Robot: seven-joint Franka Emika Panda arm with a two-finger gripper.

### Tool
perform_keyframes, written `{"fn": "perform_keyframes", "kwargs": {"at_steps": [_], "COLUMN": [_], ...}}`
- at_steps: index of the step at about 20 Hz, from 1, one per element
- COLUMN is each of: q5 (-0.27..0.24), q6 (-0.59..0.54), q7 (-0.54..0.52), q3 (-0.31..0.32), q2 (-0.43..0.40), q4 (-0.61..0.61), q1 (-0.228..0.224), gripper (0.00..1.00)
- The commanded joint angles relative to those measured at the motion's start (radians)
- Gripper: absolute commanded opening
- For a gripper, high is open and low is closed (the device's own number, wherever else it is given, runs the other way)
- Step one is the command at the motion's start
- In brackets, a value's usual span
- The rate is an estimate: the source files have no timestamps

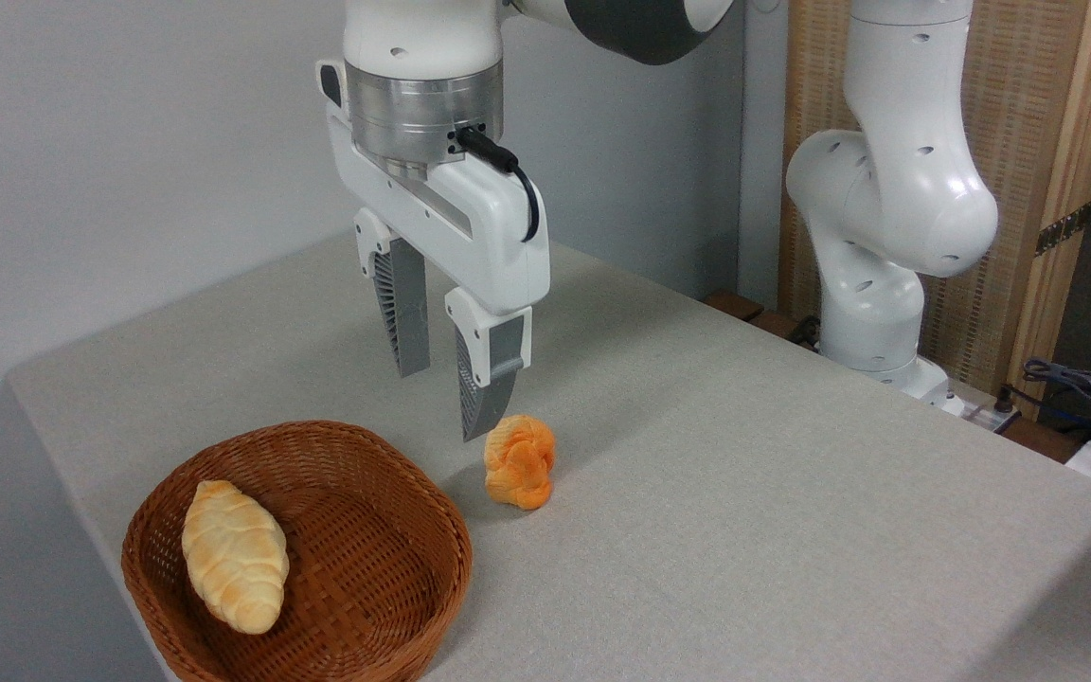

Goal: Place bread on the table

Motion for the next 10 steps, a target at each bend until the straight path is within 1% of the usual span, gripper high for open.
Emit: {"fn": "perform_keyframes", "kwargs": {"at_steps": [1,10], "q5": [-0.011,-0.006], "q6": [0.005,-0.015], "q7": [0.006,-0.002], "q3": [0.01,0.004], "q2": [-0.001,0.006], "q4": [0.027,0.035], "q1": [-0.009,-0.01], "gripper": [1.0,1.0]}}
